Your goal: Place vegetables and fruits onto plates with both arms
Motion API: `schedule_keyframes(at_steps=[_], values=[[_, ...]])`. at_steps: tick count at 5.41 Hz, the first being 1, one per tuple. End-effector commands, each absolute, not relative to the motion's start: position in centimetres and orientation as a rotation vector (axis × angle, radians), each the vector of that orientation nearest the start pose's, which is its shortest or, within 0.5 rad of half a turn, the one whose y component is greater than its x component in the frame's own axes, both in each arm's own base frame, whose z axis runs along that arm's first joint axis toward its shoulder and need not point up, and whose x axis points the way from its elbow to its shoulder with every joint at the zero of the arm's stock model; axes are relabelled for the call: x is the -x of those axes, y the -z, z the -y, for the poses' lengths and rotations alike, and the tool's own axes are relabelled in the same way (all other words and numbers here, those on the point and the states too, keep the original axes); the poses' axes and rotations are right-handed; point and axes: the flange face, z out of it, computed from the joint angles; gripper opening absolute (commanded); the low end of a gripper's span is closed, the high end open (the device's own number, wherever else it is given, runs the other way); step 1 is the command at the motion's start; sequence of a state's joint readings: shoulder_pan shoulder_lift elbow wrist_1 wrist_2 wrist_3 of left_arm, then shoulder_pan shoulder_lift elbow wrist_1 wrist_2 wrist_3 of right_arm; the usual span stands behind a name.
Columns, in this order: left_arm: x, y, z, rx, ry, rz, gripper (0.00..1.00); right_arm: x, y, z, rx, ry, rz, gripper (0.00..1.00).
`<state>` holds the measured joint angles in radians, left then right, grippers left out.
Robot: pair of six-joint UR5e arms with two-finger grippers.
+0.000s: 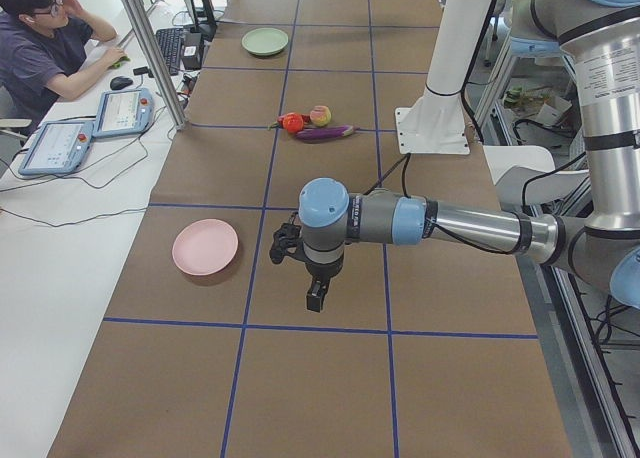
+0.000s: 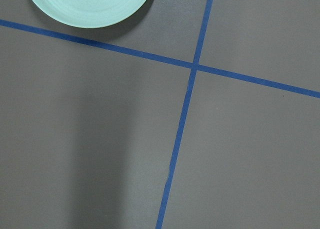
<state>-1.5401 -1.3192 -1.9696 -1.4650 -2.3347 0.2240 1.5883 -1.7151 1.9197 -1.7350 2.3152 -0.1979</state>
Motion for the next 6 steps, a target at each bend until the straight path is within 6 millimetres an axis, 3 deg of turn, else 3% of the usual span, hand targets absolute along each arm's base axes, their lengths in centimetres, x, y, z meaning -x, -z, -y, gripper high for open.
schedule_keyframes(at_steps=[1, 2, 3, 5, 6], values=[[5.3, -56.7, 38.5, -0.149, -0.274, -0.753, 1.0, -6.9, -56.9, 42.7, -0.121, 0.194, 0.738, 1.0], [5.2, -56.1, 38.7, -0.162, -0.281, -0.755, 1.0, -6.3, -55.6, 42.8, -0.139, 0.211, 0.745, 1.0], [5.1, -55.3, 38.8, -0.177, -0.284, -0.762, 1.0, -4.3, -53.4, 44.4, -0.147, 0.211, 0.789, 1.0], [5.1, -53.3, 40.5, -0.242, -0.309, -0.758, 1.0, 1.2, -46.2, 47.7, -0.13, 0.107, 0.825, 1.0], [5.0, -52.6, 41.5, -0.276, -0.323, -0.746, 1.0, 4.9, -42.8, 48.5, -0.106, 0.066, 0.847, 1.0]])
